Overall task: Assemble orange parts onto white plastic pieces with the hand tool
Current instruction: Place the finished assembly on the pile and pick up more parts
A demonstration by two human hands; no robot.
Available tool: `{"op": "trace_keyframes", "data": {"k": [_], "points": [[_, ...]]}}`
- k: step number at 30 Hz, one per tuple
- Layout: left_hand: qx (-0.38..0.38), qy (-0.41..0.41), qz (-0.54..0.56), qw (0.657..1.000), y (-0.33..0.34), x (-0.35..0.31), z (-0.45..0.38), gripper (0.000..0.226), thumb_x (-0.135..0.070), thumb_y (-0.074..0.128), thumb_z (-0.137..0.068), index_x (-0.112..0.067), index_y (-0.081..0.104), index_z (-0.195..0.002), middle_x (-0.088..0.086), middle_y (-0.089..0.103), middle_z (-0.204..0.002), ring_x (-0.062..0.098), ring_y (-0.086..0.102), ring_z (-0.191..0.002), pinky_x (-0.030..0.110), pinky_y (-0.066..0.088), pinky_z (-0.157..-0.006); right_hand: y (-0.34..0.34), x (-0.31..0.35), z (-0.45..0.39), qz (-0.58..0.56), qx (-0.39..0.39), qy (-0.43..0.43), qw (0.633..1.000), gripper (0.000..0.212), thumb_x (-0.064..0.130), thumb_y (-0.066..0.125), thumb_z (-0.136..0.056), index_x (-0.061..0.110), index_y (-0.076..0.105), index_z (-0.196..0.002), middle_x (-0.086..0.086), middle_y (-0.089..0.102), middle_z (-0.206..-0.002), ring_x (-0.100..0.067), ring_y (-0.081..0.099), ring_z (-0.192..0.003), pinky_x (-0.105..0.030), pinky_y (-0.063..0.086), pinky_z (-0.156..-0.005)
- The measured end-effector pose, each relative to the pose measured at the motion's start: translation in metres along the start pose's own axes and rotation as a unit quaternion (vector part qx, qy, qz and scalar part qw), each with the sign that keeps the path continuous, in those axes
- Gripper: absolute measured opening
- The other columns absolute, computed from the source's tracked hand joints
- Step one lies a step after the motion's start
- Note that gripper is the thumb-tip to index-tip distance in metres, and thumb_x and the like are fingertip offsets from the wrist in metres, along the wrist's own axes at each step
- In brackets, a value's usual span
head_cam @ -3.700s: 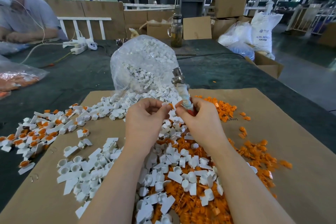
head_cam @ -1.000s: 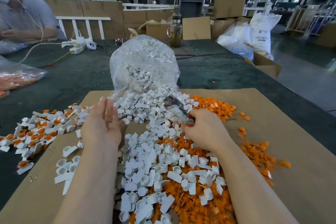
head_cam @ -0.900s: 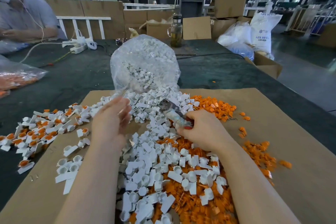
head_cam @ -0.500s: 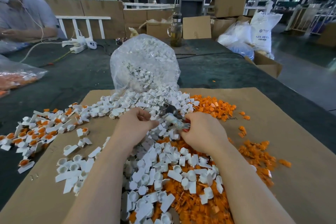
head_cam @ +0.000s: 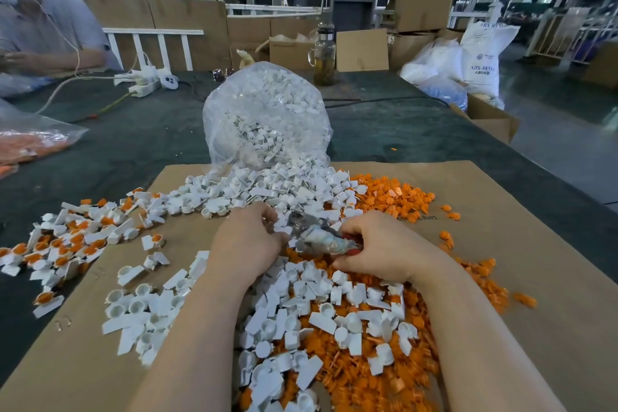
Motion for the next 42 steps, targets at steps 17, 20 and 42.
{"op": "trace_keyframes", "data": {"k": [17,20,42], "points": [[-0.042,-0.003,0.082,0.996,-0.001,-0.006,0.004,0.013,-0.023,0.072,-0.087,-0.026,0.064,-0.078,-0.007,0.071,-0.066,0.012,0.068,-0.063,0.032,0.055,-0.062,0.002,0.002,-0.008,-0.084,-0.18,0.033,0.98,0.022,0.037,0.072,-0.08,0.028,0.053,-0.073,0.009,0.055,-0.071,-0.007,0.051,-0.065,-0.027,0.036,-0.055],[-0.074,-0.013,0.175,0.982,-0.005,-0.009,0.004,0.01,-0.024,0.072,-0.088,-0.026,0.064,-0.084,-0.007,0.07,-0.071,0.012,0.065,-0.056,0.025,0.048,-0.052,-0.001,0.004,-0.007,-0.159,-0.215,0.035,0.963,0.015,0.027,0.072,-0.081,0.016,0.063,-0.085,-0.001,0.063,-0.078,-0.019,0.058,-0.073,-0.039,0.048,-0.066],[0.014,-0.053,0.497,0.866,0.0,-0.03,0.013,0.008,-0.008,0.079,-0.079,-0.011,0.073,-0.074,0.013,0.076,-0.076,0.017,0.074,-0.069,0.016,0.05,-0.051,0.005,0.014,-0.011,-0.251,-0.327,0.007,0.911,0.013,0.031,0.069,-0.088,0.021,0.065,-0.095,0.013,0.064,-0.077,0.0,0.059,-0.069,-0.017,0.043,-0.061]]}}
Point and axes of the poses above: each hand's wrist, its own z-axis away from the middle knuckle, its own y-axis out of the palm, x = y × z, the point moved 2 cm from there along -z, towards the middle knuckle
